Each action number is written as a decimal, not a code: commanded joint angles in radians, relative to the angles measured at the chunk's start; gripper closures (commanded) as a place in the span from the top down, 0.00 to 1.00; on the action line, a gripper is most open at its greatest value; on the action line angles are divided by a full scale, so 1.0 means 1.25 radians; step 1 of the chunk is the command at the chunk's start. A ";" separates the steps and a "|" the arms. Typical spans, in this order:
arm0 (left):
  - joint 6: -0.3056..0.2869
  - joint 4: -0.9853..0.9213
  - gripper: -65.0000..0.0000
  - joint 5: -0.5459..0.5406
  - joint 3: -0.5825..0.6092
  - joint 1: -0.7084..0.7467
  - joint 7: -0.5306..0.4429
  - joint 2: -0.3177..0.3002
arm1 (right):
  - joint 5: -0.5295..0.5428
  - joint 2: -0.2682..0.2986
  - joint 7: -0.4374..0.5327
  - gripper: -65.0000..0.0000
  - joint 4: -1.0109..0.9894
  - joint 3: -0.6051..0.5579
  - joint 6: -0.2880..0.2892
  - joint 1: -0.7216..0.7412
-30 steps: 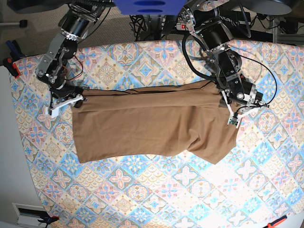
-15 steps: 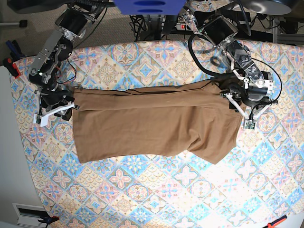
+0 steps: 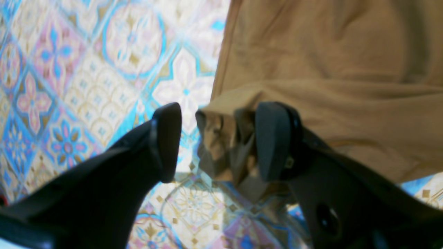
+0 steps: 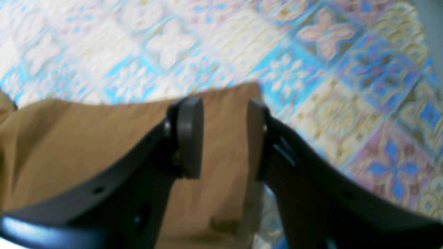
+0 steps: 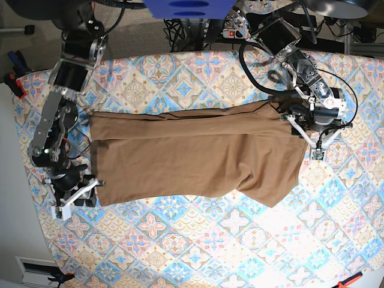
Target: Layout the t-shirt on the table in an organized manner, then fold the t-shirt properly
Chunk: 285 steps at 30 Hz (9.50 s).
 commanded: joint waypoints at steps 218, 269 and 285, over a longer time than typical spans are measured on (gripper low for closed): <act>0.002 -0.858 0.55 -0.446 0.006 -0.410 -0.177 -0.262 | 0.007 0.006 0.244 0.00 -0.485 -0.265 0.216 0.001; 0.002 -0.697 0.00 -0.409 0.401 -0.400 -0.501 -0.300 | 0.007 0.005 0.244 0.00 -0.477 -0.028 0.216 0.000; 0.002 -0.673 0.00 -0.305 0.402 -0.379 -0.501 -0.296 | 0.010 0.006 0.252 0.52 -0.314 0.053 0.219 0.001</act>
